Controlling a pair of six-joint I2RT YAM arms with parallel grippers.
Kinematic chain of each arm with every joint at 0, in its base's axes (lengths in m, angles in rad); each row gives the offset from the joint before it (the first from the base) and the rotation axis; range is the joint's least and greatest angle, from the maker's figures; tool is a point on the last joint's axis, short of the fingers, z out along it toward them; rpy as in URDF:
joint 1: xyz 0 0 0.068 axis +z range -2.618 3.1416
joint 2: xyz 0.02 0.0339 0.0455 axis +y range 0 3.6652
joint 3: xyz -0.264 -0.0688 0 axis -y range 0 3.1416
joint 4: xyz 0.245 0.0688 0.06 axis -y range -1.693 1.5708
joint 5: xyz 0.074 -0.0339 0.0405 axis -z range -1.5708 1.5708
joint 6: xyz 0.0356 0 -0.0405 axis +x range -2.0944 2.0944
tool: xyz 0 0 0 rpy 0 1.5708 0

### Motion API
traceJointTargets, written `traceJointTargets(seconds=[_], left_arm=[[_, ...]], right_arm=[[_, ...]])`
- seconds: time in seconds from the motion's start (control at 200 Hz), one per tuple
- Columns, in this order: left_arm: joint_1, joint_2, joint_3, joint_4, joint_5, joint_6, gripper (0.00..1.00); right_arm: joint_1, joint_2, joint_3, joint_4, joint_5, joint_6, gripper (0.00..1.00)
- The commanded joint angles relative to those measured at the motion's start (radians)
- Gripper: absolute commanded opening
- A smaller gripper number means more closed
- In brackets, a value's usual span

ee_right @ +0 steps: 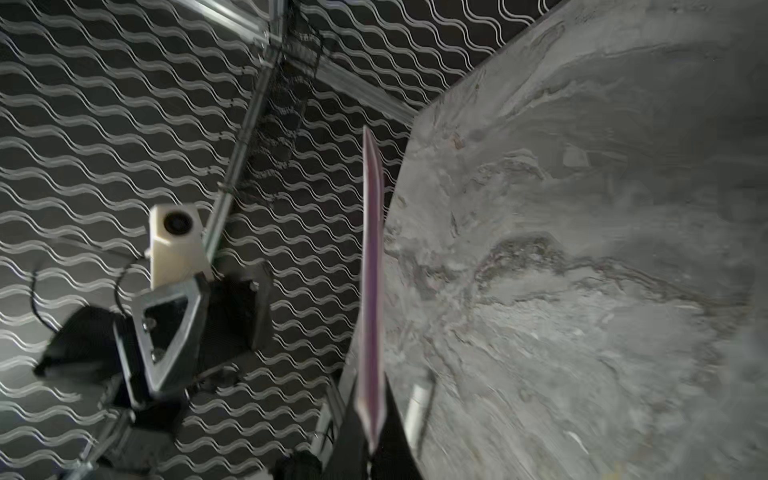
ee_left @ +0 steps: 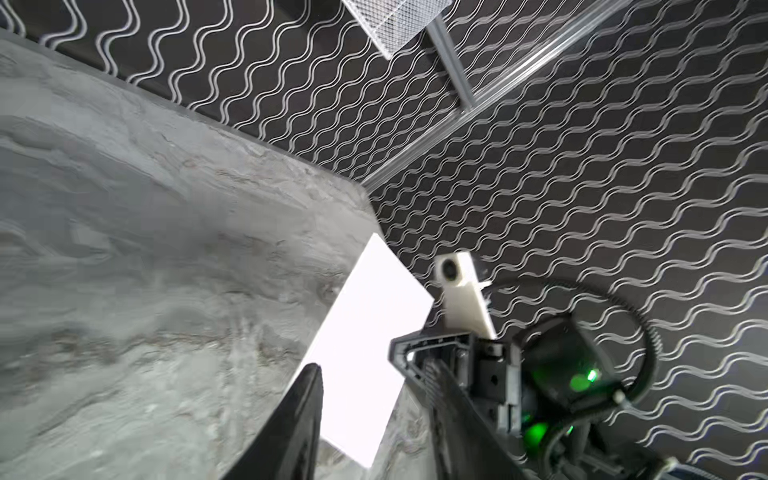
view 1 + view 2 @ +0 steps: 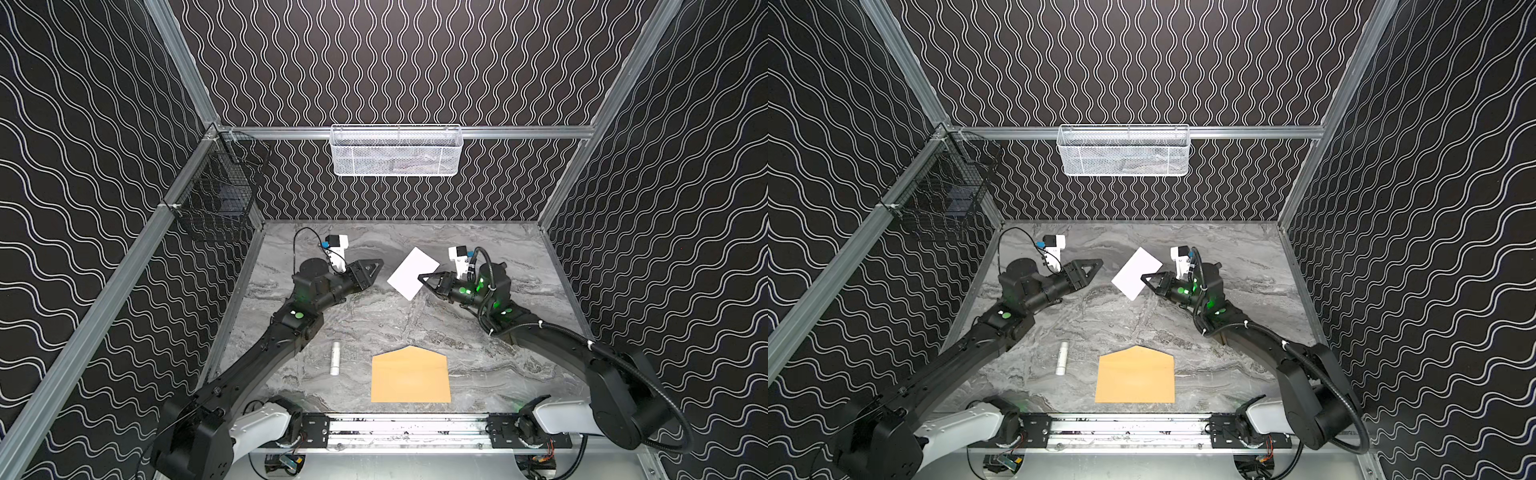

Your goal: Place the letter into the envelope and seal it

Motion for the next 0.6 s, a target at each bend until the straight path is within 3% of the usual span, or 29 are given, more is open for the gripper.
traceJointTargets(seconds=[0.0,0.1,0.22,0.596], left_arm=[[0.014,0.02,0.056,-0.133,0.157,0.18,0.45],[0.015,0.041,0.112,-0.211,0.236,0.258,0.41],[0.011,0.029,0.071,-0.103,0.36,0.251,0.44],[-0.064,0.079,0.026,0.009,0.448,0.234,0.45]], right_arm=[[-0.021,-0.038,0.051,-0.306,-0.161,-0.291,0.0],[-0.023,-0.05,0.111,-0.467,-0.238,-0.395,0.0],[-0.049,-0.055,0.177,-0.606,-0.294,-0.485,0.0],[-0.05,-0.059,0.252,-0.619,-0.391,-0.482,0.0]])
